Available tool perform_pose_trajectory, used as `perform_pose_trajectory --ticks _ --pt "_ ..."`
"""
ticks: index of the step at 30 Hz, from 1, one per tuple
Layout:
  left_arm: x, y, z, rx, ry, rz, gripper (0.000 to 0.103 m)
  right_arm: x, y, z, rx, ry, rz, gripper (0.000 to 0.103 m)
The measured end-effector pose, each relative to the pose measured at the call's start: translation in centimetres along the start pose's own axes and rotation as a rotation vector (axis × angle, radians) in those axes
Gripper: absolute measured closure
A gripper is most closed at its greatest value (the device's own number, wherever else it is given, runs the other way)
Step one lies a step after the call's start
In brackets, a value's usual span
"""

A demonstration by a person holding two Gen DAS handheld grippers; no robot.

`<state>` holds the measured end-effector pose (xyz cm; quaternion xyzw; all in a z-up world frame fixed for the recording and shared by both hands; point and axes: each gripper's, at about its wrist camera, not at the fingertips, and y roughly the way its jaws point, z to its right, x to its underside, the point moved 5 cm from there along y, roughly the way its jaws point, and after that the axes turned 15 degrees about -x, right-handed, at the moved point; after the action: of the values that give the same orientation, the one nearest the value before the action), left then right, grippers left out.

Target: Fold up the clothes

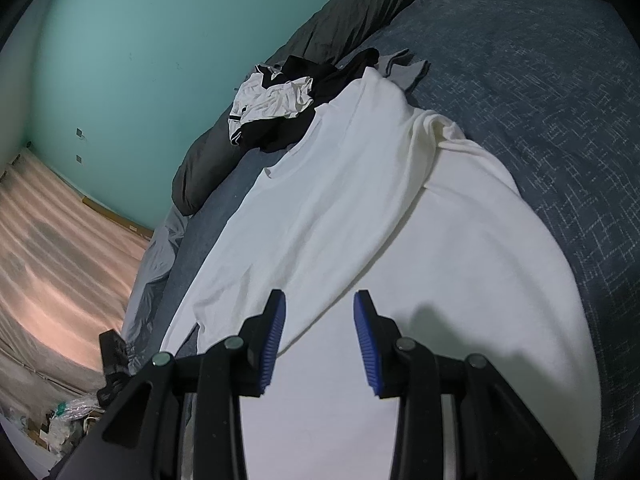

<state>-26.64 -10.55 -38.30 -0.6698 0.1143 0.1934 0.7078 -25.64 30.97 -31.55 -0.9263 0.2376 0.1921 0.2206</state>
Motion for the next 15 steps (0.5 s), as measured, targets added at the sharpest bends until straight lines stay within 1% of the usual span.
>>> perform_pose_trajectory --ticks 2,5,7,8,12,15 --pt "-0.7 0.9 -0.1 0.002 -0.004 -0.006 0.083 0.0 0.0 0.1 0.003 -0.002 -0.002 0.068" --pt "-0.8 1.4 0.4 0.011 0.004 -0.012 0.083 -0.1 0.1 0.2 0.006 -0.001 -0.005 0.068" --pt "-0.4 1.0 0.2 0.017 0.015 -0.004 0.098 -0.1 0.2 0.3 0.006 0.003 -0.007 0.068" --pt "-0.4 0.6 0.1 0.019 0.016 0.007 0.101 -0.1 0.2 0.4 0.007 0.004 -0.008 0.068" --pt "-0.8 -1.6 -0.7 0.028 -0.005 0.073 0.101 0.0 0.4 0.3 0.006 0.001 -0.012 0.068" --pt "-1.2 -2.8 -1.7 0.042 -0.041 0.091 0.101 0.1 0.3 0.2 0.007 -0.002 -0.012 0.068"
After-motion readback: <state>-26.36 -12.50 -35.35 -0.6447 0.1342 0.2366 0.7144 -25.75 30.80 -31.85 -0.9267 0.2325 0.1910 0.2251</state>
